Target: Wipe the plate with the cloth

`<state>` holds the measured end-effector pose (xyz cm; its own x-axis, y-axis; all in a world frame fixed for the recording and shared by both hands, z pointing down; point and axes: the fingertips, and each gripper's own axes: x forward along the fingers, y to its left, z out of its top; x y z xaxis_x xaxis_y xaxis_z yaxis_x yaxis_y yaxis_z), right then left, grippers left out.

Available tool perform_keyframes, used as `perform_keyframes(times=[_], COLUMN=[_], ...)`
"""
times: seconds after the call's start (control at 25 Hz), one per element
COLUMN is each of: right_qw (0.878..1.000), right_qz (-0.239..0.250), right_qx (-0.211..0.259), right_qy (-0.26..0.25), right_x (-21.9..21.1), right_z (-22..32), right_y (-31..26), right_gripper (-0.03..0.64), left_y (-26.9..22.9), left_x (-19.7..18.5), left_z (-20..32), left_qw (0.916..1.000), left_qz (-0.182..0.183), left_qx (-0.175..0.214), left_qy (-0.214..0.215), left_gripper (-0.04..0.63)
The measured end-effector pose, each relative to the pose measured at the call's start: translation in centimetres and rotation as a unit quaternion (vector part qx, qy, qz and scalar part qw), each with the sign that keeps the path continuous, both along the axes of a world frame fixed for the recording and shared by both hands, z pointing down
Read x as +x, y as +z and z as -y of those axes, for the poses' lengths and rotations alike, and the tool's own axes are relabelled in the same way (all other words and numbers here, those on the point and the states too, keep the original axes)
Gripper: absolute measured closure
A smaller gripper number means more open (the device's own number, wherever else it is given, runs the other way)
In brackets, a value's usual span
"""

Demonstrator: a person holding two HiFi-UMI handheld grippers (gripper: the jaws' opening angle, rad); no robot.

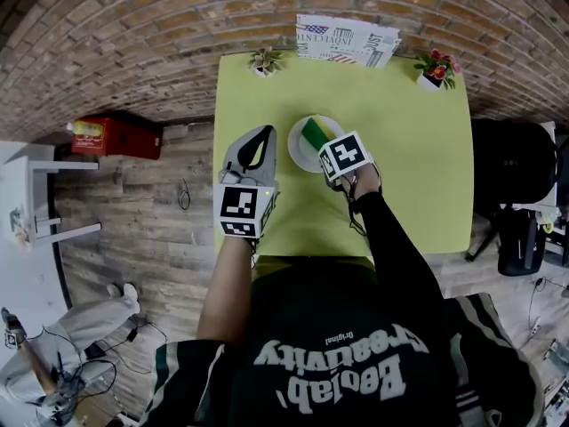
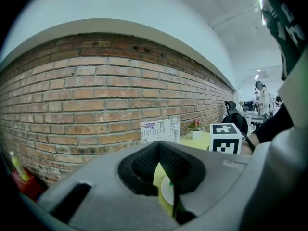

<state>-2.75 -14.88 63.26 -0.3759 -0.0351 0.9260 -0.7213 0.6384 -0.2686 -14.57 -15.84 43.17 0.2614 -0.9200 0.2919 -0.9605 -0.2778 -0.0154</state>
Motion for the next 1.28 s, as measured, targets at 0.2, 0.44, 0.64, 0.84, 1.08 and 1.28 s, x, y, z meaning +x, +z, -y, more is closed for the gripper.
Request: perform_keyframes(times=[0.2,0.44,0.64,0.84,1.08,1.28], right_qw=[1.0,0.999,0.999,0.998,0.998,0.999], right_qz=[-0.006,-0.022,-0.03,-0.034,-0.028,0.0], right_qx=[0.004,0.016,0.022,0.023,0.023,0.023], right_qy=[0.016,0.026,0.039,0.055,0.055,0.041], right_x=[1.8,4.1,6.0,7.7,8.0,6.4], right_z=[0.5,1.1,1.4,1.7,1.7,1.4], right_y=[-0.3,-0.7,-0.9,-0.8,-1.1,-2.0], right_gripper=[0.486,0.486,0.486,0.486,0.486,0.488], left_y=[0.5,0.5,0.7,1.0,1.0,1.3], left_x=[1.0,1.9,2.4,3.1,3.2,3.1], left_z=[0.2,0.7,1.3,1.6,1.5,1.1], left_qw=[0.9999,0.9998,0.9998,0.9998,0.9998,0.9998], left_qz=[-0.003,-0.005,-0.006,0.0,0.001,0.002], left_qx=[-0.005,-0.004,-0.004,-0.007,-0.01,-0.012], left_qy=[0.009,0.017,0.019,0.021,0.018,0.016], left_gripper=[0.589,0.589,0.589,0.589,0.591,0.591])
